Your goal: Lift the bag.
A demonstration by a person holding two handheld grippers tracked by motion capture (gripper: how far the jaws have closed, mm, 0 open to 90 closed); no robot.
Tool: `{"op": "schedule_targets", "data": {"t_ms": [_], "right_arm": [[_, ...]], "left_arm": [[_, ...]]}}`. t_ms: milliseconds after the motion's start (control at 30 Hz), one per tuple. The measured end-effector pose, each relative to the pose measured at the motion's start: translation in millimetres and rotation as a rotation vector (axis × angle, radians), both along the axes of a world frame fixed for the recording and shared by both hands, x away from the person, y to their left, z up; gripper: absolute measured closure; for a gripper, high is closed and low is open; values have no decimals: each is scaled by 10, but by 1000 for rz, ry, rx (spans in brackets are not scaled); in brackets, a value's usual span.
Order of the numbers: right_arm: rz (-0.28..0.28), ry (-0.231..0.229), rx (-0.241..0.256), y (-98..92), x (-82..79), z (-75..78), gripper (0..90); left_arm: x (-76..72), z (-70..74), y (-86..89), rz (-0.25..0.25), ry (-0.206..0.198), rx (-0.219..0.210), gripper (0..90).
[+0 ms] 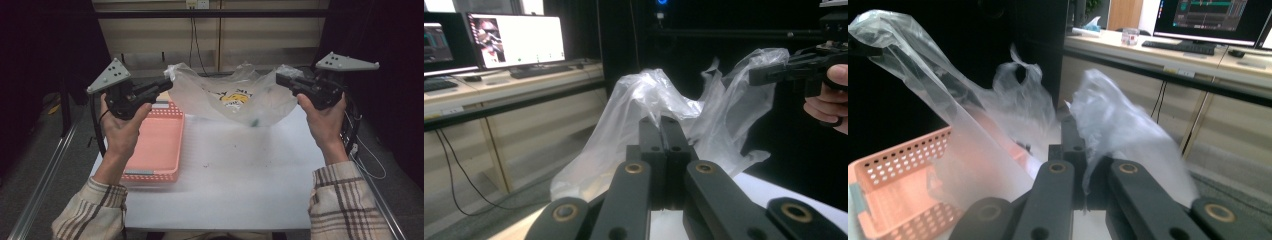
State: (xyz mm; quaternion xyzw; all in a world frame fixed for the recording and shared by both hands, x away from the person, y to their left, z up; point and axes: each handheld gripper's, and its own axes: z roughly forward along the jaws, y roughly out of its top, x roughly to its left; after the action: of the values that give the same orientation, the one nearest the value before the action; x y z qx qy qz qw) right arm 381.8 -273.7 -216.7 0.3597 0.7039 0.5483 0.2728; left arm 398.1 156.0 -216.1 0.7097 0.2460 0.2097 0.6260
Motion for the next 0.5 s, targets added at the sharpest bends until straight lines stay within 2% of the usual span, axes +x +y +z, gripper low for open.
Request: {"op": "schedule_targets", "data": {"t_ms": [67, 267, 500], "right_arm": [[-4, -12, -4, 27, 27, 107, 900], [-8, -43, -2, 86, 99, 416, 900], [-18, -74, 19, 83, 197, 638, 900]], "left_arm": [[4, 80, 21, 11, -8, -19, 900], [60, 279, 146, 50, -24, -40, 900], [151, 383, 147, 67, 2, -48, 900]]}}
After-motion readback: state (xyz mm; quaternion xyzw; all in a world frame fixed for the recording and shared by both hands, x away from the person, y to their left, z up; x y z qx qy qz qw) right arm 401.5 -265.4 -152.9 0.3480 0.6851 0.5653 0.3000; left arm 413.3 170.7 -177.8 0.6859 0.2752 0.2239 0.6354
